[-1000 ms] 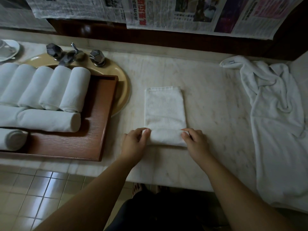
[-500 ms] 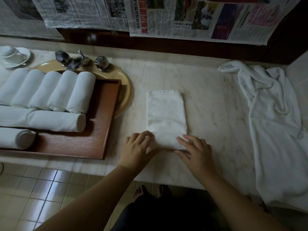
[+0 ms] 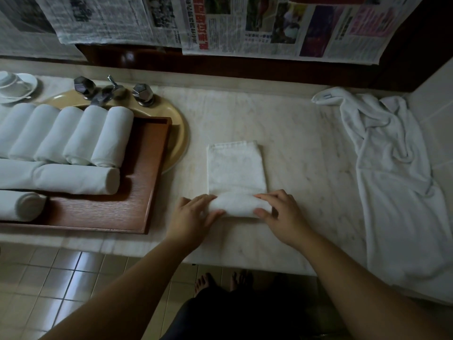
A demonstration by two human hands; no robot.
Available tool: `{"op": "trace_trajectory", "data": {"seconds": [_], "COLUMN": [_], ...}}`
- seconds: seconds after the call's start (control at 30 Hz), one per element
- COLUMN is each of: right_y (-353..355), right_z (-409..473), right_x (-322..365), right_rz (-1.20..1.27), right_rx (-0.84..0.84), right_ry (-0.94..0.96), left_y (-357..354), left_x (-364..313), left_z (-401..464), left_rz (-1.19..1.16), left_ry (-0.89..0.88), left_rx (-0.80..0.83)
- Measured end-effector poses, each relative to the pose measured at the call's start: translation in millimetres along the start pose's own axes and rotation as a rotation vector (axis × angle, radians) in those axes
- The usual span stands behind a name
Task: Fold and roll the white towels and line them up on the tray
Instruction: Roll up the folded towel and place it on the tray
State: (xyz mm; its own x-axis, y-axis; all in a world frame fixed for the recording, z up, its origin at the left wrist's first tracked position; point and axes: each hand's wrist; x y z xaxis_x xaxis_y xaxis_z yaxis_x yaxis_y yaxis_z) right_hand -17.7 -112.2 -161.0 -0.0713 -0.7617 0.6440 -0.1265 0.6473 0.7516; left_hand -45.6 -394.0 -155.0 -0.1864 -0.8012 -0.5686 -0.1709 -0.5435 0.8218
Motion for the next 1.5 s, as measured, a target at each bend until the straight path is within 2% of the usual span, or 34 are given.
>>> {"op": "trace_trajectory", "data": {"seconds": [0.13,0.23,0.37,0.5,0.6,0.67,0.77,0.87,1.0,1.17,1.33,1.5], "right_y": [-3.8,-3.9,-8.9,-16.6,-13.3,-11.4,-17.9,-23.0,-18.6,-11.8,-13.2,-10.4], "right_z": [3.5,14.1,28.8,36.3,36.1,30.0,12.9,-8.1,-21.4,-8.8,7.9,27.4], "right_x": [-0.8,3.1,3.7,1.5,8.5,13.4,14.5,9.6,-0.9,-8.4,-4.3,-1.1], "right_rz": [0.077,0.067,0.069,0.143,0.161,0.001,-0.201,-0.259,-0.3,-0.181,0.036,0.063], "right_rx": [0.011,0.048,0.035,-0.081,-0.209,-0.337,-0.514,-0.544,-0.401,-0.272,-0.226,-0.196], "right_ry": [-0.097,-0.154,-0.213,-0.255,-0.208,-0.048,0.19,0.257,0.258,0.182,0.053,-0.082], "left_y": [-7.0,-6.6,-8.2,-11.3,-10.0,-8.8,-14.2,-20.5,-19.0,-9.1,-4.5,-2.6], "left_x": [0.0,-0.4,1.0,-6.3,-12.4,-18.3,-19.9,-12.1,2.3,22.3,22.5,13.3], "left_z": [-5.4,4.5,15.7,18.8,20.6,19.4,10.8,3.0,-0.8,2.4,15.7,36.8], "left_rz": [0.022,-0.054,-0.128,-0.204,-0.353,-0.293,-0.04,0.053,0.105,0.166,0.099,-0.052], "left_ry": [0.109,0.154,0.178,0.285,0.359,0.331,0.111,-0.049,-0.183,-0.253,-0.096,0.091], "left_rx": [0.02,0.074,0.047,0.002,-0.109,-0.186,-0.305,-0.394,-0.305,-0.103,0.016,0.088]}}
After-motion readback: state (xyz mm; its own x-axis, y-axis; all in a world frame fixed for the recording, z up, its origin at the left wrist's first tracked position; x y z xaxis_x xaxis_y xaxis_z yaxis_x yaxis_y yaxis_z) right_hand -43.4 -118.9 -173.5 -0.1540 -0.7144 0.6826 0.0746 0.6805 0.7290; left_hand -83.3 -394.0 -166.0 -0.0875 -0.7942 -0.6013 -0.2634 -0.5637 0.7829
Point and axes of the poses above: each hand's wrist, its own z-axis towards the middle knuckle, its own y-axis out of the back of the hand, x = y × z
